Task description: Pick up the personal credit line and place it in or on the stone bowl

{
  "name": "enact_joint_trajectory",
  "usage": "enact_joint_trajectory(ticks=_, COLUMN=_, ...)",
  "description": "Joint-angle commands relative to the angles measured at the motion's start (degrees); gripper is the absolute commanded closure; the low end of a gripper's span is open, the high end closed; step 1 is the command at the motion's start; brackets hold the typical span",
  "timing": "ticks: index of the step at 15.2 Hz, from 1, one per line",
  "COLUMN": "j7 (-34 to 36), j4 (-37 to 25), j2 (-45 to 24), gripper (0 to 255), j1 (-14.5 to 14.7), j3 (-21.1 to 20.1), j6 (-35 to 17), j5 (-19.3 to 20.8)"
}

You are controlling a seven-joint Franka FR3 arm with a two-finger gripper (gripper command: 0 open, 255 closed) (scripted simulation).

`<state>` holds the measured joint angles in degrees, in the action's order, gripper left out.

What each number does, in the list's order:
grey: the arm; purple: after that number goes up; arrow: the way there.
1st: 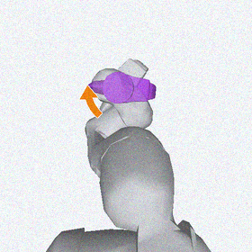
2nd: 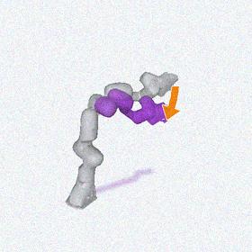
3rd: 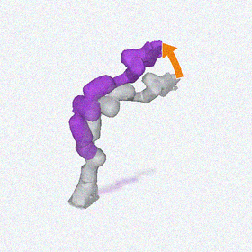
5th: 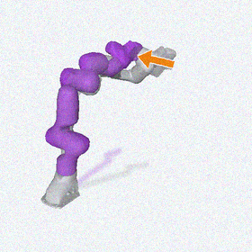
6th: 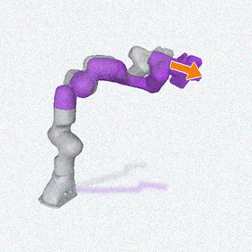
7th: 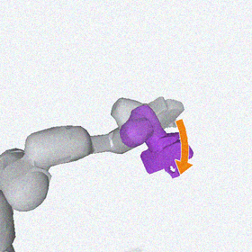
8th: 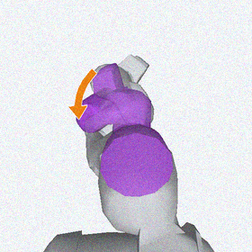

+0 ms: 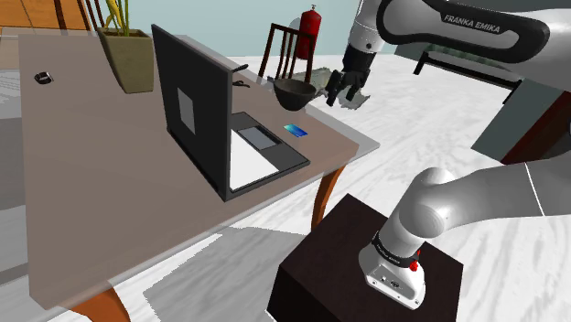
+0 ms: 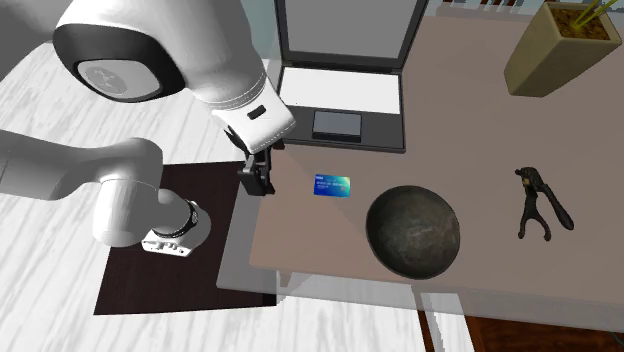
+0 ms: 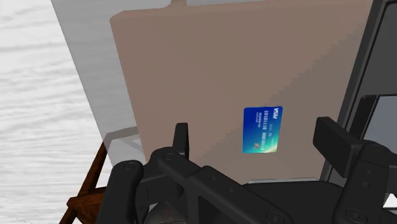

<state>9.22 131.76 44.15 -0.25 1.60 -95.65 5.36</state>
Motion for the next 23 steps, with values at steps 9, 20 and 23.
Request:
enact_joint_trajectory(ticks=9, j7=1.18, j4=-1.35, j2=-14.33, gripper=0, j1=0.87, j3=-0.11, j6=-12.89, j5=-0.89)
enact_joint_trajectory(ticks=20, j7=1.75, j4=-3.02, j2=-27.70, gripper=0, j1=1.33, j3=-0.15, j6=-24.56, j5=-1.50)
enact_joint_trajectory(ticks=23, j7=1.77, j4=-1.81, j2=-28.50, gripper=0, j1=1.28, j3=-0.08, j6=-26.58, j5=-1.43)
